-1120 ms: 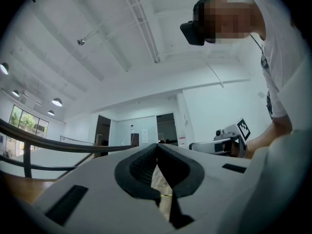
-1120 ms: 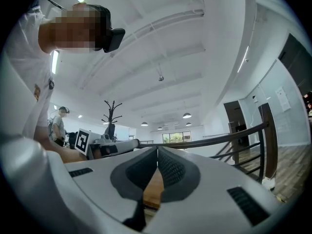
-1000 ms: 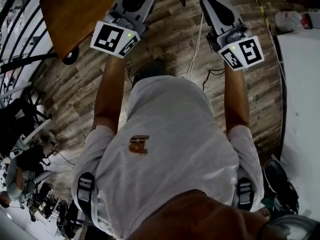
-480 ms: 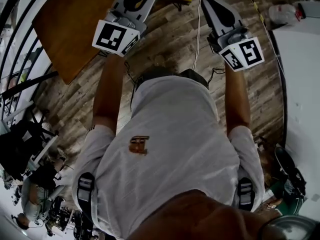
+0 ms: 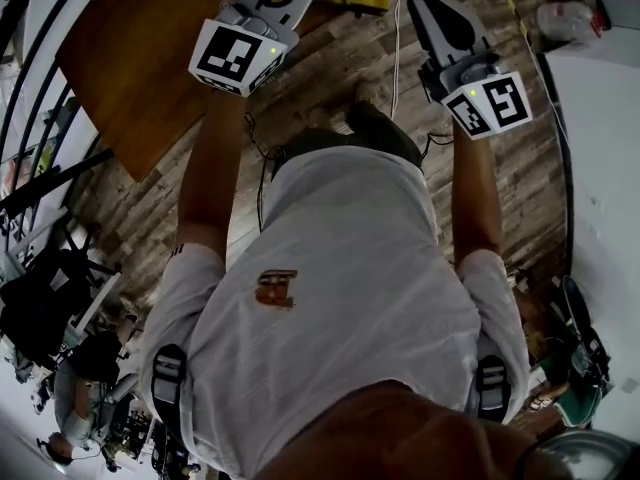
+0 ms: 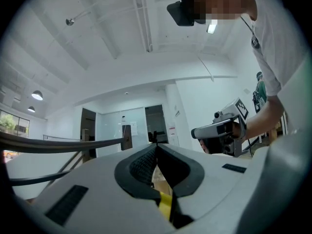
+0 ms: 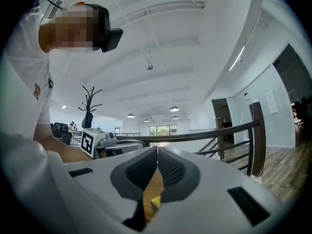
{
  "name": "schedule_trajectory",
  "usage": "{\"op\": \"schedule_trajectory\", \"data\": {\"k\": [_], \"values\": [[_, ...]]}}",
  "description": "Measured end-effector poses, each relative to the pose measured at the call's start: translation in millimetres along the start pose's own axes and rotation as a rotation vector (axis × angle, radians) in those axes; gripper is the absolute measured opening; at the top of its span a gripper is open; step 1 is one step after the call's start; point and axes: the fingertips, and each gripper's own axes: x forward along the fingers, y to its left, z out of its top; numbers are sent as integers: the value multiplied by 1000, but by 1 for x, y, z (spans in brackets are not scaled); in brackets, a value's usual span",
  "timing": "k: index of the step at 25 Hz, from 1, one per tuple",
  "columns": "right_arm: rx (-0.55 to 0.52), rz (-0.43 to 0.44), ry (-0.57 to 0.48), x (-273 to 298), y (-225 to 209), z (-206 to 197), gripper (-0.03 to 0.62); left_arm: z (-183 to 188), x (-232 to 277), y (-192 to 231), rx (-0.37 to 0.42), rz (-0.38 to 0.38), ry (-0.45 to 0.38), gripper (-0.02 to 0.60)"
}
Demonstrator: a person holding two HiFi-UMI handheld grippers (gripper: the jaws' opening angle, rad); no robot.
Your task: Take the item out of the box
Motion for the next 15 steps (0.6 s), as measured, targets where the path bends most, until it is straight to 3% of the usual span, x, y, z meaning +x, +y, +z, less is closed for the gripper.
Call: {"op": "schedule_trajectory", "data": {"k": [15], "values": [[7,65,6,37,-101,-2,32,-33,89,36,59,-18,88,20]]}}
